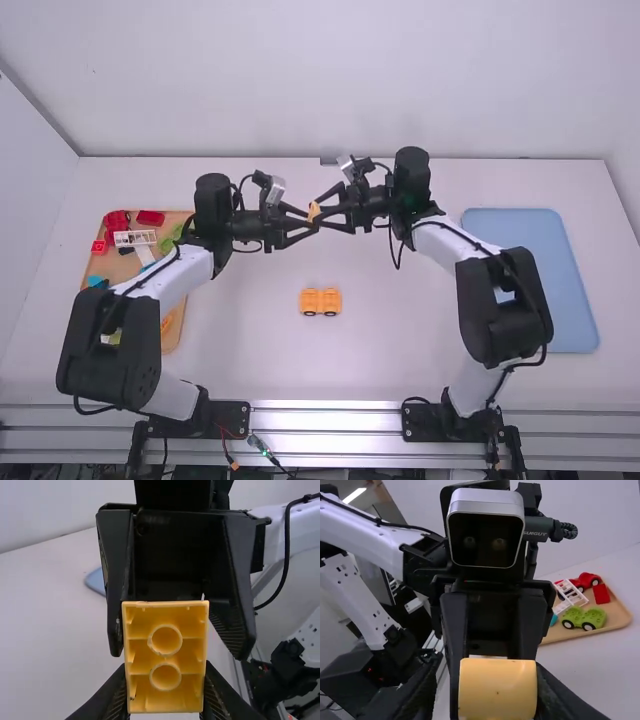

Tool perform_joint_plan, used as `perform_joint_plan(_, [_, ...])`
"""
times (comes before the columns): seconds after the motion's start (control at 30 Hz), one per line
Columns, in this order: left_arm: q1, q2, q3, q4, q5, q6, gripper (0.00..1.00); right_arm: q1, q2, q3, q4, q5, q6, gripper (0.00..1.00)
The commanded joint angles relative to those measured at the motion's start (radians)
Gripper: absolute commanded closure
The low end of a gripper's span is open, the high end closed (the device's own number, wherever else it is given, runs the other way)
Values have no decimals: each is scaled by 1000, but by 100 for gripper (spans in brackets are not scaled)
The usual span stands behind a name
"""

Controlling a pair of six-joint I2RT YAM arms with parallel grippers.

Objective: Assemble lego blocks to make yellow taxi

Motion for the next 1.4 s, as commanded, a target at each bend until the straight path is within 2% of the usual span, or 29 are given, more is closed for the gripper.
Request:
perform_joint_plan(0.0, [2, 5, -11, 0, -15, -7, 83, 7, 10, 28, 7, -38, -5, 55])
perform_joint_plan(0.2, [3, 5, -11, 0, -15, -7, 79, 8, 10, 28, 7, -38, -5, 64])
perform_joint_plan(0.23, [2, 5, -11, -1, -15, -7, 75, 7, 10, 28, 7, -37, -5, 64])
perform_joint_plan(0.27, [3, 5, -11, -2, -15, -7, 67, 6, 10, 28, 7, -36, -5, 65])
perform_joint_plan(0.3, [3, 5, -11, -2, -15, -7, 66, 6, 10, 28, 7, -35, -5, 65])
perform_joint_plan(0.33, [3, 5, -11, -2, -15, -6, 59, -1, 10, 28, 7, -26, -5, 71])
perform_joint_plan(0.57, [2, 5, -11, -5, -15, 0, 43, -26, 10, 28, 3, 19, 6, 78])
perform_joint_plan(0.6, [3, 5, -11, -5, -16, 0, 37, -30, 10, 28, 3, 20, 6, 79])
perform_joint_plan(0.63, [3, 5, -11, -5, -16, 1, 23, -32, 10, 28, 2, 30, 7, 80])
perform_joint_plan(0.67, [3, 5, -11, -6, -19, 1, 15, -32, 10, 28, -2, 36, 7, 80])
perform_joint_plan(0.7, [3, 5, -11, -16, -41, 0, 1, -33, 10, 28, -18, 69, 18, 79])
perform_joint_plan(0.8, [3, 5, -11, -71, -151, 0, 1, -51, 10, 28, -73, 155, 23, 79])
perform_joint_plan(0.93, [3, 5, -11, -187, -359, 0, 1, -90, 9, 28, -259, 341, -31, 86])
perform_joint_plan(1.03, [3, 5, -11, -275, -556, 0, 1, -111, -35, 28, -558, 657, -135, 90])
perform_joint_plan(1.07, [3, 5, -11, -277, -562, 0, 1, -111, -39, 28, -572, 672, -138, 90])
perform_joint_plan(1.2, [3, 5, -7, -296, -697, -11, 1, -80, -129, 55, -926, 1092, -181, 91])
perform_joint_plan(1.23, [3, 5, -6, -296, -702, -10, 1, -76, -135, 58, -951, 1122, -177, 91])
perform_joint_plan(1.3, [3, 5, 0, -289, -732, -8, 1, -38, -169, 76, -1140, 1323, -105, 91])
perform_joint_plan(1.37, [3, 5, 2, -285, -742, -7, 1, -24, -174, 78, -1185, 1366, -79, 91])
